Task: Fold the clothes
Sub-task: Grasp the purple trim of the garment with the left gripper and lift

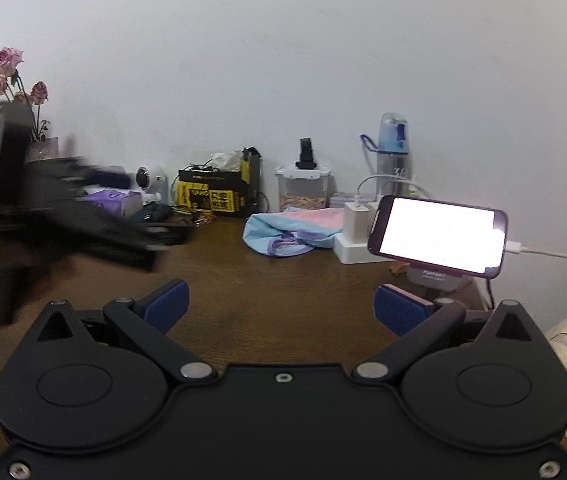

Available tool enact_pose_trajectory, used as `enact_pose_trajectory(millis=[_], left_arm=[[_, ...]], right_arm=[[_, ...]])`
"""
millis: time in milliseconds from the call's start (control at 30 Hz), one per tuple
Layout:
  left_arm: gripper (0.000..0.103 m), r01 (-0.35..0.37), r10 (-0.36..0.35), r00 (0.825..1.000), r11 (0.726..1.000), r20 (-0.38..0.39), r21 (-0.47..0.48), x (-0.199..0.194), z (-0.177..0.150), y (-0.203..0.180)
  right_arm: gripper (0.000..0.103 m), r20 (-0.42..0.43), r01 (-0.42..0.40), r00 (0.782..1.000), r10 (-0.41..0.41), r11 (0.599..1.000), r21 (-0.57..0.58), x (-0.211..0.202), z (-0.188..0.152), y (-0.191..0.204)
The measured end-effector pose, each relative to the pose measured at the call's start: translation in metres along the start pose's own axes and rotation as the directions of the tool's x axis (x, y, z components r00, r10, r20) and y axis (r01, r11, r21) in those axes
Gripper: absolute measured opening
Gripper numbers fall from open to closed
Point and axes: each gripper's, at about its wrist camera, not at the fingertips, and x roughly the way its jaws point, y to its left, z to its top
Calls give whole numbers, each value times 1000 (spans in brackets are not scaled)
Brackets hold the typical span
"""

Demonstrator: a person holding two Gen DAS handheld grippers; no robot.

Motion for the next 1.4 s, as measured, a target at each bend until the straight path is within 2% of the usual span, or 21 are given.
enact_pose_trajectory(millis=[167, 267, 400, 433, 567, 600, 633, 667, 700, 733, 767, 900, 967, 1033, 1067, 1133, 1233, 1300, 1400], left_arm=[[103, 28, -24, 999, 996, -49, 81, 104, 12, -2], [102, 35, -26, 997, 990, -66, 139, 147, 17, -5], [96, 94, -61, 991, 948, -116, 304, 203, 10, -12], [92, 100, -64, 991, 941, -120, 323, 209, 8, -13], [89, 112, -69, 990, 913, -123, 393, 230, 4, -15], [82, 111, -71, 991, 908, -112, 405, 232, 4, -16], [64, 121, -80, 990, 908, -117, 402, 234, 3, -15], [52, 137, -92, 987, 910, -130, 391, 236, 4, -14], [24, 153, -105, 984, 912, -144, 380, 238, 4, -13], [10, 152, -101, 983, 918, -153, 367, 239, 3, -11], [10, 140, -90, 985, 922, -150, 361, 239, 3, -11], [6, 105, -87, 993, 964, -82, 243, 204, -4, 4], [5, 87, -82, 996, 979, -38, 186, 174, -8, 16], [5, 73, -74, 997, 991, 10, 112, 124, -8, 34], [5, 76, -78, 997, 993, 25, 89, 106, -7, 41], [5, 87, -90, 995, 994, 50, 60, 44, -8, 52], [5, 77, -80, 994, 996, 75, 38, -24, -10, 57], [5, 92, -92, 993, 996, 72, 3, -61, -12, 56], [5, 106, -104, 993, 993, 51, -47, -106, -13, 48]], right_arm=[[103, -50, -25, 998, 26, 999, 27, -1, -12, 0], [103, -70, -7, 997, 7, 1000, 3, -3, -18, 1], [103, -88, 1, 996, 0, 1000, 21, -5, -24, -4], [103, -91, 4, 996, -1, 1000, 28, -4, -25, -6], [103, -103, 25, 994, -22, 999, 32, -2, -30, -9], [103, -107, 28, 994, -24, 999, 34, -1, -31, -10], [103, -110, 30, 994, -26, 999, 37, -1, -33, -11], [103, -114, 33, 993, -28, 999, 40, 0, -34, -12], [103, -115, 34, 993, -29, 999, 41, 0, -35, -13], [103, -117, 37, 993, -31, 998, 45, 0, -37, -13], [103, -117, 38, 993, -32, 998, 50, -1, -38, -13], [103, -109, 34, 994, -27, 997, 62, -6, -41, -10], [103, -100, 20, 995, -12, 997, 77, -9, -43, -8], [103, -99, 3, 995, 6, 996, 87, -10, -44, -6], [103, -100, -9, 995, 18, 996, 88, -8, -43, -5], [103, -99, -26, 994, 34, 996, 86, -8, -43, -3], [103, -88, -91, 991, 103, 988, 128, -6, -40, 2], [103, -87, -138, 984, 154, 976, 166, -3, -39, 6], [103, -109, -175, 976, 187, 978, 112, 4, -35, 27]])
